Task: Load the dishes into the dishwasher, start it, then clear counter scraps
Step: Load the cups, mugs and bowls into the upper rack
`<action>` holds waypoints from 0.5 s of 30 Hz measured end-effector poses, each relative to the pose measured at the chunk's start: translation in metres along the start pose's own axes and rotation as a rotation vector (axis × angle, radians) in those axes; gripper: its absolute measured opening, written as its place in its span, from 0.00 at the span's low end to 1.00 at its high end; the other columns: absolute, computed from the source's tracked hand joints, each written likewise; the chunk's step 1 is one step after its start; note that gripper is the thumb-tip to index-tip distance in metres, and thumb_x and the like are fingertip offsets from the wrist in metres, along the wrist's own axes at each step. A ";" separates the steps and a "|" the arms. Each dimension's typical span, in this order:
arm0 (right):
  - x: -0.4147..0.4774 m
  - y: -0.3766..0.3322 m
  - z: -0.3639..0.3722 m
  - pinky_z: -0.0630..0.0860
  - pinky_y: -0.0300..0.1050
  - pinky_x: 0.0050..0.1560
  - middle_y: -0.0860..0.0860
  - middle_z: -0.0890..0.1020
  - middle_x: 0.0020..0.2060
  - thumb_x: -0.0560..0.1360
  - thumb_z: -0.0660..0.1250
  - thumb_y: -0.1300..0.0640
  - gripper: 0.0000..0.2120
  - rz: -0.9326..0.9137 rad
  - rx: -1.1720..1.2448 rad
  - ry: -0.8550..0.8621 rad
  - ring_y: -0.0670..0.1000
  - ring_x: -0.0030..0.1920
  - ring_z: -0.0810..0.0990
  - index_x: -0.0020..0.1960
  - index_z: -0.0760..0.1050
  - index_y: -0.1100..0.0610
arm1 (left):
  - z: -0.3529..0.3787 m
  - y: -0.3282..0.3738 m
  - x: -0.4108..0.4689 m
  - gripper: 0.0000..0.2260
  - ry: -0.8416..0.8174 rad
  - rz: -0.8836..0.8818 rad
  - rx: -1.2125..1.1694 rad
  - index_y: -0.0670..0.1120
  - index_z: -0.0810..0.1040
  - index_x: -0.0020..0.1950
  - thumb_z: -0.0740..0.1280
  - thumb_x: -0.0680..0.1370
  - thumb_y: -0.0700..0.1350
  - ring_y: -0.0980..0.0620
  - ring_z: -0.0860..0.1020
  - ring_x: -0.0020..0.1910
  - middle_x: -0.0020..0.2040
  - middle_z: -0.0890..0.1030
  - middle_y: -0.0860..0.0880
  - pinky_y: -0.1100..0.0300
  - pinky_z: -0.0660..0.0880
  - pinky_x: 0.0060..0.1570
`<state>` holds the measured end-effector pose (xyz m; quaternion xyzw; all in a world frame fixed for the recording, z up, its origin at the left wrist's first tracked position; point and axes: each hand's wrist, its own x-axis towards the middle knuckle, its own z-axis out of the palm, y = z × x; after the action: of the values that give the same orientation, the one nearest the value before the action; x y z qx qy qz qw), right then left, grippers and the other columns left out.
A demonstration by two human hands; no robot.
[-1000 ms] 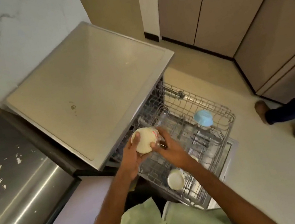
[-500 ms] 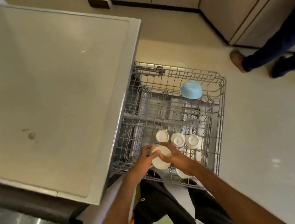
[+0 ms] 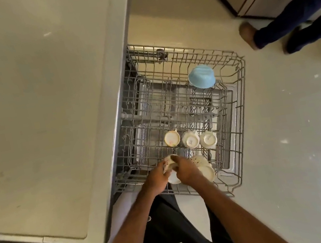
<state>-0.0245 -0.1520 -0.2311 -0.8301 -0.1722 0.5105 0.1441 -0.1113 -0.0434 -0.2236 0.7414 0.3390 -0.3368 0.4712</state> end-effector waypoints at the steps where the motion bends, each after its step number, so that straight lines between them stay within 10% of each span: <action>1: 0.000 0.000 -0.001 0.73 0.54 0.65 0.59 0.76 0.66 0.81 0.62 0.60 0.23 0.003 -0.038 -0.004 0.60 0.65 0.75 0.76 0.66 0.55 | 0.000 -0.001 0.000 0.20 -0.005 -0.007 0.040 0.49 0.66 0.74 0.62 0.83 0.49 0.48 0.79 0.52 0.58 0.81 0.46 0.54 0.75 0.47; 15: -0.032 0.014 -0.041 0.76 0.55 0.60 0.59 0.78 0.62 0.78 0.65 0.60 0.21 -0.084 -0.148 0.116 0.61 0.62 0.77 0.70 0.69 0.58 | -0.011 0.038 -0.020 0.24 0.118 0.027 0.301 0.47 0.61 0.77 0.63 0.82 0.47 0.43 0.75 0.65 0.69 0.74 0.44 0.46 0.75 0.60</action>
<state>0.0008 -0.1813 -0.1934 -0.8587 -0.2353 0.4410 0.1133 -0.0887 -0.0492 -0.1860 0.8266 0.3017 -0.3332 0.3385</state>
